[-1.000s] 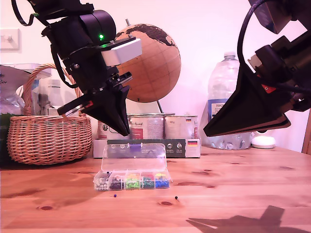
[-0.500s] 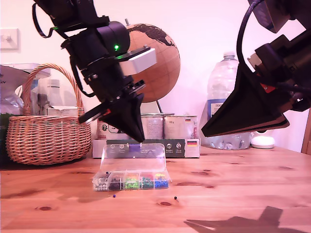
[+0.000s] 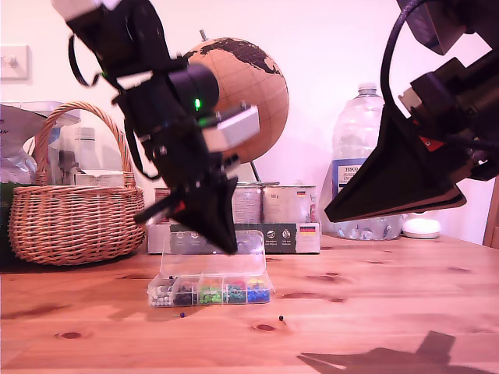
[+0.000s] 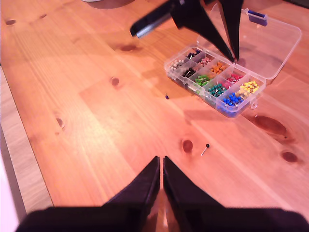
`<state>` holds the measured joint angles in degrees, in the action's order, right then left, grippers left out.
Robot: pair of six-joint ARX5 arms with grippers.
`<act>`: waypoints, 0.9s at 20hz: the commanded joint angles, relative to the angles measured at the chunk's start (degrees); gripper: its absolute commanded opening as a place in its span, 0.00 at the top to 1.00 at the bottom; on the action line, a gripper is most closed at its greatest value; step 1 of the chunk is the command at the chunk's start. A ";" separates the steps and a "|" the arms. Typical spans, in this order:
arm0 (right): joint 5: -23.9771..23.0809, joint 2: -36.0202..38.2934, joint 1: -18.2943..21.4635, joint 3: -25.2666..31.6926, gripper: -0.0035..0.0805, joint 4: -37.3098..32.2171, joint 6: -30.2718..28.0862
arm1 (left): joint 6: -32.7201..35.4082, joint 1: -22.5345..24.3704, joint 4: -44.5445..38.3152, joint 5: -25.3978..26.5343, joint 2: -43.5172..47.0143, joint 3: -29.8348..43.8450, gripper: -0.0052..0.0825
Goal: Sort the loose pins on the table into their correct compartments
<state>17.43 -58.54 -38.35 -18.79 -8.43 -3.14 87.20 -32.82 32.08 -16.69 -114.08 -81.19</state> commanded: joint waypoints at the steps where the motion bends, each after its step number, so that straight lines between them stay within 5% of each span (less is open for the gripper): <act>1: -0.04 -0.55 -0.28 -0.81 0.97 -0.26 -0.35 | -0.26 -0.59 -0.35 -0.46 -1.86 -1.42 0.94; 18: -0.02 -0.55 -0.28 -0.81 0.97 -0.07 -0.35 | -0.26 -0.28 1.31 -0.52 -4.44 -1.44 0.94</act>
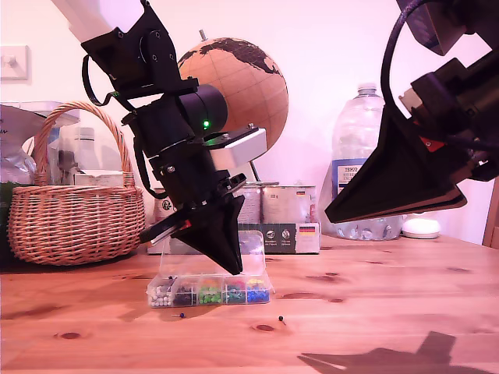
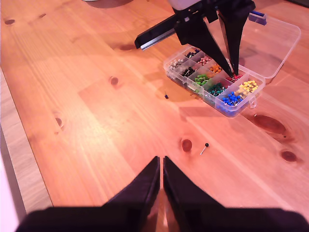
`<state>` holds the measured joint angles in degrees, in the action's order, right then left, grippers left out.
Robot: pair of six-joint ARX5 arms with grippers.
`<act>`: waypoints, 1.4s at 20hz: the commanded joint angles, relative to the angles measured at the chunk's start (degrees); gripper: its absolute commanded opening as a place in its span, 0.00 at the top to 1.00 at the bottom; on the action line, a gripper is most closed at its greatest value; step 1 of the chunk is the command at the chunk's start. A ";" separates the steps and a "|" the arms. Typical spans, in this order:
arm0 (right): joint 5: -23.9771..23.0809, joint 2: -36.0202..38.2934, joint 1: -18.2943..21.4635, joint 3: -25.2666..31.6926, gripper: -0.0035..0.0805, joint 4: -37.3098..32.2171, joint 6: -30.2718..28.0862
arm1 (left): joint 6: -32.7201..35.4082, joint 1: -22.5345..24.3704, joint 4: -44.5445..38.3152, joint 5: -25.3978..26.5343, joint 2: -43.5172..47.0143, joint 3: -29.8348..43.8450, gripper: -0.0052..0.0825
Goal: Sort the loose pins on the table into their correct compartments
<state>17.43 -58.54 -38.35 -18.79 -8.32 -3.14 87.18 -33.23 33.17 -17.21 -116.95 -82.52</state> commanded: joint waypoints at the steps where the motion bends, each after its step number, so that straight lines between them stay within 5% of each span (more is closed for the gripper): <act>1: -0.02 -0.55 -0.28 -0.81 0.97 -0.17 -0.35 | -0.22 0.13 0.48 0.17 -1.55 -0.11 0.94; 16: -0.02 -0.55 -0.28 -0.81 0.97 -0.20 -0.33 | -0.20 0.50 0.15 0.79 -1.57 -0.11 0.93; 21: -0.02 -0.55 -0.28 -0.81 0.97 -0.20 -0.33 | -0.20 0.50 -0.11 0.79 -1.57 -0.11 0.81; 28: -0.02 -0.55 -0.28 -0.81 0.97 0.11 -0.33 | -0.20 0.48 0.04 0.81 -0.44 -0.13 0.95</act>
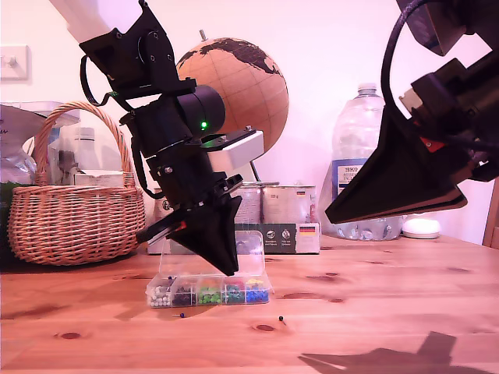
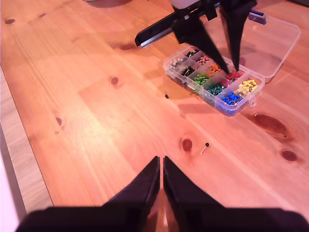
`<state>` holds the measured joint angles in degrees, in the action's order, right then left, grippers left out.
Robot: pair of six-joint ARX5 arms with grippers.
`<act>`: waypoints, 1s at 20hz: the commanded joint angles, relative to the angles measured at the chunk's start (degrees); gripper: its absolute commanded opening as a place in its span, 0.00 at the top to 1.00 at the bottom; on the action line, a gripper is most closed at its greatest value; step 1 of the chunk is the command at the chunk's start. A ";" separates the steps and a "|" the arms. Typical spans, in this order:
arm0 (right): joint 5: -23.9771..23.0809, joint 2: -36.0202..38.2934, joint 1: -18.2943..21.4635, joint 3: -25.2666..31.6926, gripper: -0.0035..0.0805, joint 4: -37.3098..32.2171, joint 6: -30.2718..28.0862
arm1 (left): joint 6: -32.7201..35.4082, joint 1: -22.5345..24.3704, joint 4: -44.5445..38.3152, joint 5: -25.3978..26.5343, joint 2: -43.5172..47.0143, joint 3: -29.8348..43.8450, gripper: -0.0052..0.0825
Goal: Sort the loose pins on the table into their correct compartments
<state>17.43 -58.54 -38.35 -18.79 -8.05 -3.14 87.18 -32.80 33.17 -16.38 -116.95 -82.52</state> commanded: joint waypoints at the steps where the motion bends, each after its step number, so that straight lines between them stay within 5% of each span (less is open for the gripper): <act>1: -0.02 -0.55 -0.28 -0.81 0.97 -0.13 -0.33 | -0.22 0.02 0.04 -0.04 -0.09 -0.17 0.96; 8: -0.02 -0.55 -0.28 -0.81 0.97 -0.02 -0.33 | -6.93 -1.38 3.04 2.34 7.19 -0.26 0.96; 20: -0.02 -0.55 -0.28 -0.81 0.97 0.02 -0.35 | -18.95 -7.21 21.40 4.04 15.93 0.85 0.96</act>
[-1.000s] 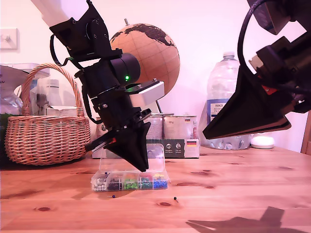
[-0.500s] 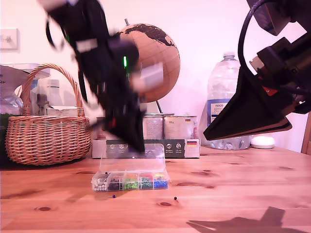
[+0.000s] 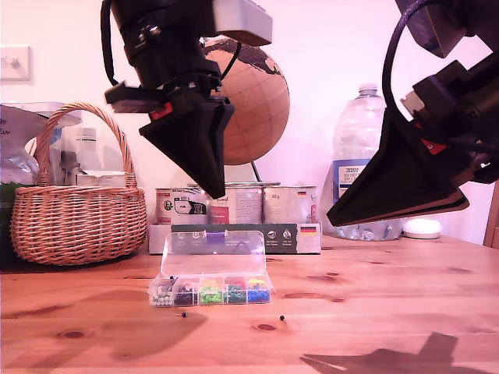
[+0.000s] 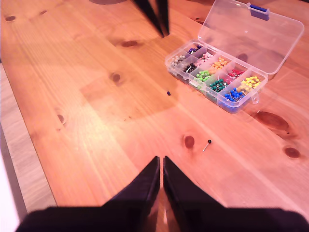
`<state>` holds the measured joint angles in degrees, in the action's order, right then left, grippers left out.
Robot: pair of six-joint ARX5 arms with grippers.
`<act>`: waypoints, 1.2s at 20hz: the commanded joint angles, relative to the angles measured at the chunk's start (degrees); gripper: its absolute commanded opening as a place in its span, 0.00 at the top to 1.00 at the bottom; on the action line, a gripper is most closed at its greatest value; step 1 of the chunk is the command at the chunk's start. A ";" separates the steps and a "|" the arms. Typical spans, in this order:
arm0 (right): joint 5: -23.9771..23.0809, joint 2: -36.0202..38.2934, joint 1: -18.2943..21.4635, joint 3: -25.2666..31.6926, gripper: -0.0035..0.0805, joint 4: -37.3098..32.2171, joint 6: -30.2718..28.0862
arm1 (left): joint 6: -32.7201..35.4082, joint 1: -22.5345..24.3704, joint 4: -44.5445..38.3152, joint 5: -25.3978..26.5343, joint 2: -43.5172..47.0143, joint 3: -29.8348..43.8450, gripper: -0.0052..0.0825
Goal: Sort the loose pins on the table into their correct compartments
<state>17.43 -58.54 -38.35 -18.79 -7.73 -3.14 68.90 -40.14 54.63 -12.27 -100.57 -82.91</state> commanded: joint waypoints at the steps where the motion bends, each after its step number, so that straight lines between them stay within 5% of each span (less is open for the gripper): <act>1: -0.02 -0.55 -0.28 -0.81 0.97 -0.33 -0.35 | -0.66 0.04 -0.04 0.22 -0.44 2.34 0.96; 12: -0.04 -0.55 -0.28 -0.81 0.97 0.09 -0.35 | 1.77 1.05 -10.56 3.78 -0.46 12.70 0.96; 24: -1.62 -0.55 -0.26 -0.81 0.97 1.33 -0.35 | 0.11 6.01 -7.74 3.76 -0.46 12.76 0.96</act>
<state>15.92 -58.54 -38.35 -18.79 -6.11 -3.14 69.30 -34.59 46.63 -8.01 -100.60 -71.46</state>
